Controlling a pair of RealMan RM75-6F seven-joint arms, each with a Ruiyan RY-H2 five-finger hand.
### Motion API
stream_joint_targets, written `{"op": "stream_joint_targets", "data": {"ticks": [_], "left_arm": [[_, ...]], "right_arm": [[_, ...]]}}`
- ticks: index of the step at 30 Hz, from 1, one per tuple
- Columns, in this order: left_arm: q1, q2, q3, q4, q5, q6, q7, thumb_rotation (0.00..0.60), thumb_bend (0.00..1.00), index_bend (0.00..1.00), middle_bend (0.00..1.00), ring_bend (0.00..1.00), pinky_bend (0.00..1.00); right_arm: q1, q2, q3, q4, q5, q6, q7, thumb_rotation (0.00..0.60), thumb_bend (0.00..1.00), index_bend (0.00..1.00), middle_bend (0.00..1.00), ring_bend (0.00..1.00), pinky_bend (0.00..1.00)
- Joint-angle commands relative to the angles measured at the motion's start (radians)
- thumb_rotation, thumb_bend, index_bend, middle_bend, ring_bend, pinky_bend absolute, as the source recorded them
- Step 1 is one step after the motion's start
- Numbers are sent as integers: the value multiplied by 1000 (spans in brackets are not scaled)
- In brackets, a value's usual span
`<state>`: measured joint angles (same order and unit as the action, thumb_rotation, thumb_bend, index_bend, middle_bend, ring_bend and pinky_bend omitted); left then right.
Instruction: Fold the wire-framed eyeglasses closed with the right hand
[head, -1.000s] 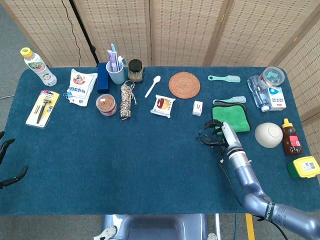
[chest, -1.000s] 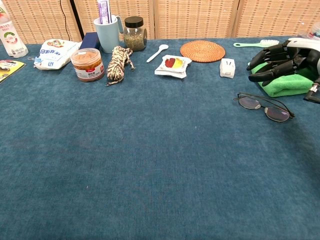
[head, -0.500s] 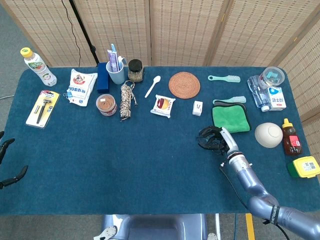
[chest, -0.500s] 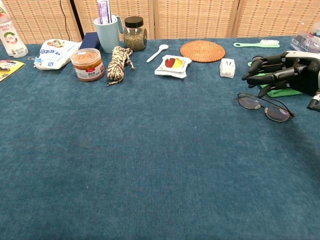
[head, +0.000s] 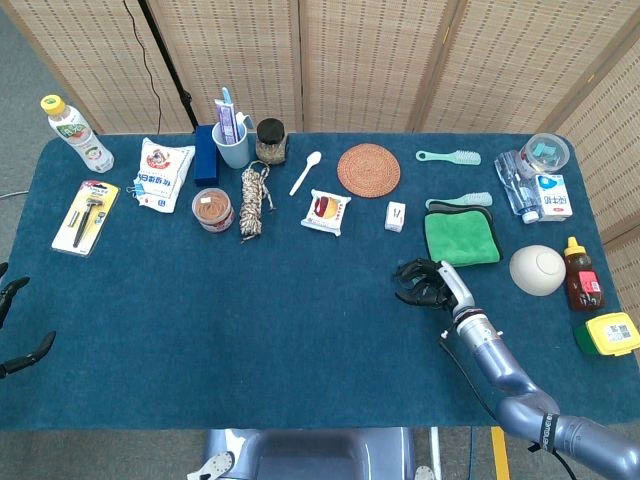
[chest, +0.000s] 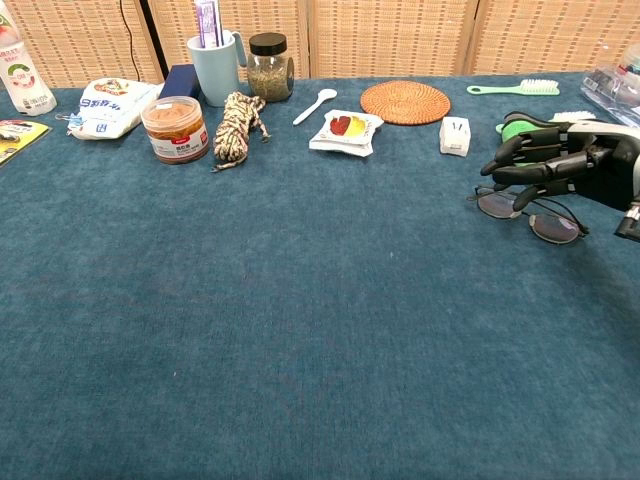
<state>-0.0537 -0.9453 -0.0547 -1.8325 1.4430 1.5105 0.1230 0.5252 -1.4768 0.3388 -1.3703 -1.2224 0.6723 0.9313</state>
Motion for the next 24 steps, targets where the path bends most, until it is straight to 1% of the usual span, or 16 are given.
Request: {"op": "stream_joint_targets", "data": {"ticks": [1,13,19,22,24], "left_arm": [[0,1,0,-1,2,1,1,345,250,167,12,52,31],[2,3,1,-8,6,6,4,347,249,167,12,51,30],[5,5,1,-8,7,9,0,346,249,167,12,50,31],[5,5,2,-8,8,10,-1,346,250,167,12,50,31],[5,4,2,-7,8,9,-2,347,250,167,12,50,31]], "right_arm": [[0,-4,-6,10,-3,-3,17,600,215,508,392,402,497],[0,-11,-22,45,-24,-13,86,600,216,506,390,402,497],[-7,4,-27,24,-55,14,112,600,217,502,384,402,494],[-13,32,-29,-13,-89,50,106,600,216,497,364,384,469],[-14,44,-32,-27,-103,64,97,600,216,482,329,339,403]]}}
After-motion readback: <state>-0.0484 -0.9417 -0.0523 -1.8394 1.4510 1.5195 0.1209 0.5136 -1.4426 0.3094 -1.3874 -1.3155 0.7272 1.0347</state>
